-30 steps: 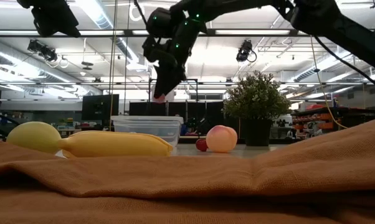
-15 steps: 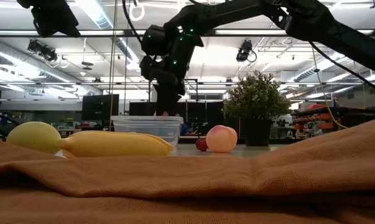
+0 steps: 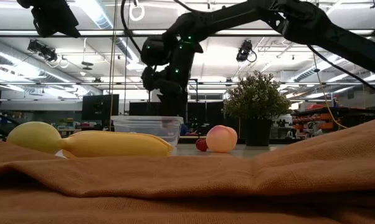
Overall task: Pick and placing Produce into tupperware
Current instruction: Put the peach into the container
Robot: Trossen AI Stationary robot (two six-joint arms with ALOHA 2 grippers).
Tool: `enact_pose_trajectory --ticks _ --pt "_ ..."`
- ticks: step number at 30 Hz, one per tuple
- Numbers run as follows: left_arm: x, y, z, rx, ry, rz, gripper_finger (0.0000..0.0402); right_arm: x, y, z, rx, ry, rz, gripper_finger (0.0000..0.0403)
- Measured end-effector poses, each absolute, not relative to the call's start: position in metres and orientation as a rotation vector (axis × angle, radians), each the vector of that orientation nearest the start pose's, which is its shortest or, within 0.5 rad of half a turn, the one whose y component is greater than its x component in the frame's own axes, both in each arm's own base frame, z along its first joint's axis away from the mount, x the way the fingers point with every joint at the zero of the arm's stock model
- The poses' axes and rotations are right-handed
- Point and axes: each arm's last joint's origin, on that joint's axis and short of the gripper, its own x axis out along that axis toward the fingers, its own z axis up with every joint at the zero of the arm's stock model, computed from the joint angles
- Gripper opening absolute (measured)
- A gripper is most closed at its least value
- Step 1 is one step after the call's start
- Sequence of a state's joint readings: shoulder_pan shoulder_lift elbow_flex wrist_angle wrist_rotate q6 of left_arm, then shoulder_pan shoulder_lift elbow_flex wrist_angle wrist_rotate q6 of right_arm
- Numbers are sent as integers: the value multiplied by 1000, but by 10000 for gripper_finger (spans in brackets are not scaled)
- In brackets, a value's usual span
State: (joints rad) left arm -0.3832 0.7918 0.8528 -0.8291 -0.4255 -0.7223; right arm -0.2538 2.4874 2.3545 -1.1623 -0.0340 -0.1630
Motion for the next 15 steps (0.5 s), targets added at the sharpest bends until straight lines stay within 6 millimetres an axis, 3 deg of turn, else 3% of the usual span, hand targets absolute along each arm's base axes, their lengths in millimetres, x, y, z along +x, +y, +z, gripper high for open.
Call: enact_pose_trajectory --ticks 15 --pt "137 -42 301 -390 648 288 144 491 -123 193 33 1316 -63 146"
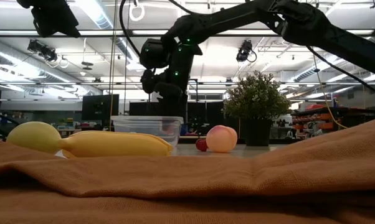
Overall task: Pick and placing Produce into tupperware
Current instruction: Put the peach into the container
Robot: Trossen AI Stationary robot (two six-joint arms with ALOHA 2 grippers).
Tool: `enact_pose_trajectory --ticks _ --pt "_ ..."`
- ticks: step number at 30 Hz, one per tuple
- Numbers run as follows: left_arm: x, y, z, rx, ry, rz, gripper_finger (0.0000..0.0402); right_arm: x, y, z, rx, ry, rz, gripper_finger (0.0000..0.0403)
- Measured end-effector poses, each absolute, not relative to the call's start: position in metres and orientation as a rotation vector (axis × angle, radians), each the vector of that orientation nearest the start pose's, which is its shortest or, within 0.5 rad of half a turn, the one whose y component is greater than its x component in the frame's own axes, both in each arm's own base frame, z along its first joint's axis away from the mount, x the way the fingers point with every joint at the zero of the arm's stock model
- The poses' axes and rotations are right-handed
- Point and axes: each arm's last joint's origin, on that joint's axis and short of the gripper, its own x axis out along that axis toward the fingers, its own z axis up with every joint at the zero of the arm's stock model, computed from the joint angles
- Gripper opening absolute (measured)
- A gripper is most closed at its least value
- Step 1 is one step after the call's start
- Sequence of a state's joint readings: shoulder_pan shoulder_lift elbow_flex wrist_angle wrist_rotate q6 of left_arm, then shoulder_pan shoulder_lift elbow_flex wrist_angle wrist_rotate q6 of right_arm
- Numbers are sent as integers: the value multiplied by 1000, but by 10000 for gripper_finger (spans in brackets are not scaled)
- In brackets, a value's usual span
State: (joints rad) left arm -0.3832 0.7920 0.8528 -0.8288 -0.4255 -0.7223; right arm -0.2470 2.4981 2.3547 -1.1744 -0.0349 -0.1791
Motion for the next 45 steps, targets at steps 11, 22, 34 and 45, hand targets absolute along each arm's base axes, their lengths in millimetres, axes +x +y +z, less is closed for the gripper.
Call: enact_pose_trajectory --ticks 11,22,34,45 --pt "137 -42 301 -390 648 288 138 493 -118 193 23 1316 -51 154" --pt "137 -43 301 -390 648 287 146 492 -116 192 23 1324 -48 163" --pt "137 -43 301 -390 648 287 141 493 -113 192 6 1327 -50 177" --pt "137 -43 301 -389 648 287 137 490 -113 205 -29 1314 -66 186"
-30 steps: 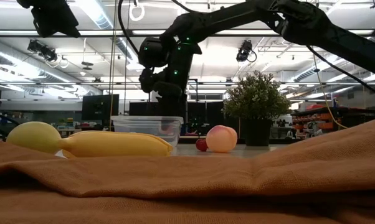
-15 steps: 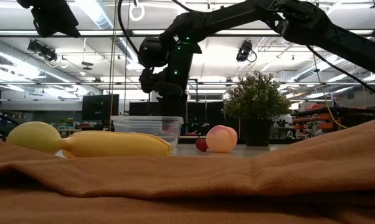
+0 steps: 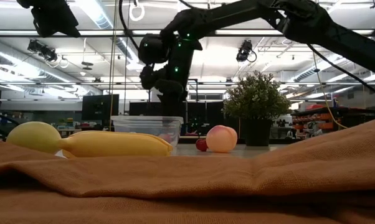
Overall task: Pick and placing Produce into tupperware
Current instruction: Put the peach into the container
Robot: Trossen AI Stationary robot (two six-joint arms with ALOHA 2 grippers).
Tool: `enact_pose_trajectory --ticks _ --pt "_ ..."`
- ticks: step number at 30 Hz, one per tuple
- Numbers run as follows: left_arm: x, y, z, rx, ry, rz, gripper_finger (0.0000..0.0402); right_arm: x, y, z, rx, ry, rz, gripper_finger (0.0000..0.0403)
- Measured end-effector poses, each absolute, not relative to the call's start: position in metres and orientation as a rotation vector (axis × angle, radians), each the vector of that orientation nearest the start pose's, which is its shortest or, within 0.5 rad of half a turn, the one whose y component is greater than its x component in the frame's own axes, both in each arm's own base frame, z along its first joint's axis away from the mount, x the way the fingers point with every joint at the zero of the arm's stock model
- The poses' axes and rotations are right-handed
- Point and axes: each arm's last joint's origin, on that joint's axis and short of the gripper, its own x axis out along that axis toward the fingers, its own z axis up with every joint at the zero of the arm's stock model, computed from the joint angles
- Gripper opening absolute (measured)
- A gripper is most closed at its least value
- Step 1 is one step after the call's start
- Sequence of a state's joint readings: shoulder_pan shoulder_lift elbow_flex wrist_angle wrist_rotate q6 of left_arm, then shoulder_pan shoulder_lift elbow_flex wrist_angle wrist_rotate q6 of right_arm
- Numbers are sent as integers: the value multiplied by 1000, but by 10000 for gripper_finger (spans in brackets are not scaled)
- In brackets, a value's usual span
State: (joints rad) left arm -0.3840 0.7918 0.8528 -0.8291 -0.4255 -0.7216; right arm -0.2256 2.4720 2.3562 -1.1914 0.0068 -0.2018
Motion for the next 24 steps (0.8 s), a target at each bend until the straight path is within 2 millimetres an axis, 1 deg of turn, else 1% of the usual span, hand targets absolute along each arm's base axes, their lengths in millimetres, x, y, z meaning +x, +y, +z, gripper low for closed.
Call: enact_pose_trajectory --ticks 5,11,15,19,21,24 --pt "137 -42 301 -386 651 287 135 481 -111 231 -63 1292 -73 186" --pt "137 -42 300 -385 654 288 140 464 -104 266 -54 1280 -81 185" --pt "137 -42 300 -385 654 288 136 453 -97 280 -12 1309 -100 186" --pt "137 -42 300 -384 655 288 133 445 -89 295 93 1301 -166 185" --pt "137 -42 300 -383 655 288 134 443 -82 300 135 1294 -173 184" --pt "137 -42 300 -383 655 287 137 441 -65 304 152 1305 -146 184"
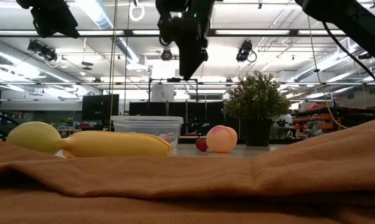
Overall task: Pick and placing Produce into tupperware
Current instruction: Put the peach into the container
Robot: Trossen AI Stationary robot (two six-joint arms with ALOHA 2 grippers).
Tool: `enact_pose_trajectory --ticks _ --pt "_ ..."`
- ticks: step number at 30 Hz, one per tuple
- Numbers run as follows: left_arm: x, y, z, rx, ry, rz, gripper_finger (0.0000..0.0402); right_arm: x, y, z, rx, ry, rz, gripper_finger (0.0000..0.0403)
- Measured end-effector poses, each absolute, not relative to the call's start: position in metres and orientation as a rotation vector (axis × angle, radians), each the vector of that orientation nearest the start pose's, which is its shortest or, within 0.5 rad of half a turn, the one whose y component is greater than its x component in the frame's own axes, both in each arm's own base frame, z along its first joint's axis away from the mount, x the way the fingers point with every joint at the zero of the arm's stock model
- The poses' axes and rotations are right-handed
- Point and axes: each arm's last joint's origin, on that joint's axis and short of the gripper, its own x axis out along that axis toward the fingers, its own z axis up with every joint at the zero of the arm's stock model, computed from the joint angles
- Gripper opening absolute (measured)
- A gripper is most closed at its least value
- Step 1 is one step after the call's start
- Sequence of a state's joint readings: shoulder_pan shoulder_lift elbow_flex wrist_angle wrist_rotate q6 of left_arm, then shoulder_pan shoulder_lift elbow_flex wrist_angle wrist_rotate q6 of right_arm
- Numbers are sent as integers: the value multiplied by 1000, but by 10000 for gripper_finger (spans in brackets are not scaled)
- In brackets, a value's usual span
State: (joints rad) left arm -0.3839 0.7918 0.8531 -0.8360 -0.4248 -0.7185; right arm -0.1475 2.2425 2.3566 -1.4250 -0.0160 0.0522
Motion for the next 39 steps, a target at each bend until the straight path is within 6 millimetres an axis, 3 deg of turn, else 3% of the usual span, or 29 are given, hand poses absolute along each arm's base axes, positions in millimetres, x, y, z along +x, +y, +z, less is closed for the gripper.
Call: enact_pose_trajectory --ticks 9,20,25,29,34,39 --pt "137 -42 300 -382 658 287 130 439 -12 302 90 1380 -38 184" --pt "136 -42 300 -380 662 289 134 432 -7 261 157 1520 -39 184" --pt "136 -42 300 -379 663 288 131 413 -8 268 229 1376 -83 184" --pt "135 -42 299 -366 677 291 132 384 -14 269 298 1273 -145 183" --pt "135 -42 298 -337 686 285 139 347 -16 253 302 1340 -163 183" --pt "135 -42 298 -335 686 284 145 335 -15 241 247 1387 -122 183"
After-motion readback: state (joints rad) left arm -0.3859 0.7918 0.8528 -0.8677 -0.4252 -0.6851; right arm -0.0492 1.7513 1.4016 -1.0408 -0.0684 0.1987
